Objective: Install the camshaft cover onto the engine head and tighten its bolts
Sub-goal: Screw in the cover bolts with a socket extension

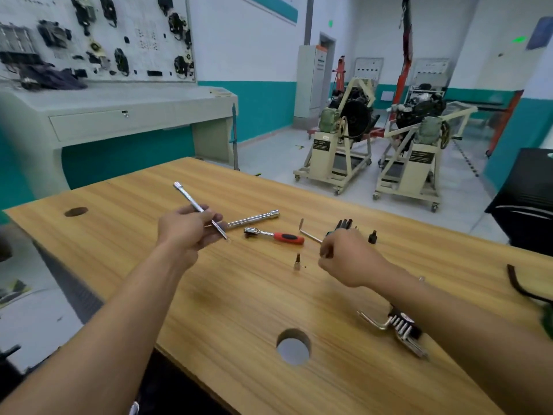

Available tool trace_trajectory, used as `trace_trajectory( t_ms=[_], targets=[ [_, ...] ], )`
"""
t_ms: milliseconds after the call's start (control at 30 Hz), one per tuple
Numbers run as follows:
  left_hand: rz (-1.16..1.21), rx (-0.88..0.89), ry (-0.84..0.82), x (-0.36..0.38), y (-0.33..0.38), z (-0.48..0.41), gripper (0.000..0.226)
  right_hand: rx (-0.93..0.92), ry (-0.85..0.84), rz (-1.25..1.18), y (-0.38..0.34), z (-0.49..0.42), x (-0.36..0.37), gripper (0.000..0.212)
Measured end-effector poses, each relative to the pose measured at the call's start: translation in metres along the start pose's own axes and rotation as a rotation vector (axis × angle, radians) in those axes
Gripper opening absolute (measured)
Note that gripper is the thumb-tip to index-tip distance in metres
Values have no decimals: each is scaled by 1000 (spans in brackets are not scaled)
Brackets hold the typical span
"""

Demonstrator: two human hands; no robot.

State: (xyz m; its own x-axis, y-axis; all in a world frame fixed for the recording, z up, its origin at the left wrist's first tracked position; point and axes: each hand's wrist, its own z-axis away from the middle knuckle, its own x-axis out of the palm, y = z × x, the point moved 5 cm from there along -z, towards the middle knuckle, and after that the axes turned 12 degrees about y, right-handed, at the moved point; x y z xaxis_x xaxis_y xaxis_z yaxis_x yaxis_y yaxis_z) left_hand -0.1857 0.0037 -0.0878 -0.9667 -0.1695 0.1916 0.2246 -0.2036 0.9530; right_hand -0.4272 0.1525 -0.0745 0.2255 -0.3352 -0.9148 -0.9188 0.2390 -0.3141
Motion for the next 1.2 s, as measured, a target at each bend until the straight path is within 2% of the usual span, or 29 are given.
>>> trace_trajectory(
  t_ms=[133, 267, 333, 433, 500, 600, 700, 767, 800, 833, 900, 967, 1067, 1200],
  targets=[
    [-2, -2, -70, 17, -10, 15, 11, 23, -173, 74, 9, -12, 36, 8],
    [-2, 20, -60, 9, -9, 10, 9, 29, -164, -18, 17, -17, 49, 15],
    [-6, 26, -60, 3, -7, 9, 8, 32, -206, 10, 20, -20, 50, 30],
    [-4, 21, -80, 1, -5, 11, 8, -13, -217, 100, 18, -34, 39, 66],
    [0, 20, -91, 3, -6, 13, 8, -73, -195, 91, 5, -46, 31, 75],
    [0, 30, -117, 8, -7, 19, 7, -184, -254, 173, -18, -50, 38, 62],
    [-2, 55, -125, 4, 1, 22, 9, -315, -321, 363, -36, -45, 52, 24],
    [6, 82, -116, -3, 11, 24, 9, -357, -294, 356, -46, -43, 52, 23],
    [17, 99, -107, -6, 18, 25, 8, -351, -240, 258, -52, -44, 49, 23],
    [38, 116, -96, -10, 25, 26, 7, -310, -155, 60, -60, -45, 43, 20],
    [116, 146, -66, -15, 41, 28, 5, -130, 16, -590, -78, -42, 26, 17],
    [218, 153, -26, -18, 56, 30, 4, 68, 12, -1130, -99, -34, 21, 14],
    [328, 156, -1, -20, 71, 37, 8, 216, -76, -1457, -127, -21, 27, 11],
    [355, 189, 8, -25, 85, 49, 8, 238, -119, -1632, -148, -18, 23, 12]
  ],
)
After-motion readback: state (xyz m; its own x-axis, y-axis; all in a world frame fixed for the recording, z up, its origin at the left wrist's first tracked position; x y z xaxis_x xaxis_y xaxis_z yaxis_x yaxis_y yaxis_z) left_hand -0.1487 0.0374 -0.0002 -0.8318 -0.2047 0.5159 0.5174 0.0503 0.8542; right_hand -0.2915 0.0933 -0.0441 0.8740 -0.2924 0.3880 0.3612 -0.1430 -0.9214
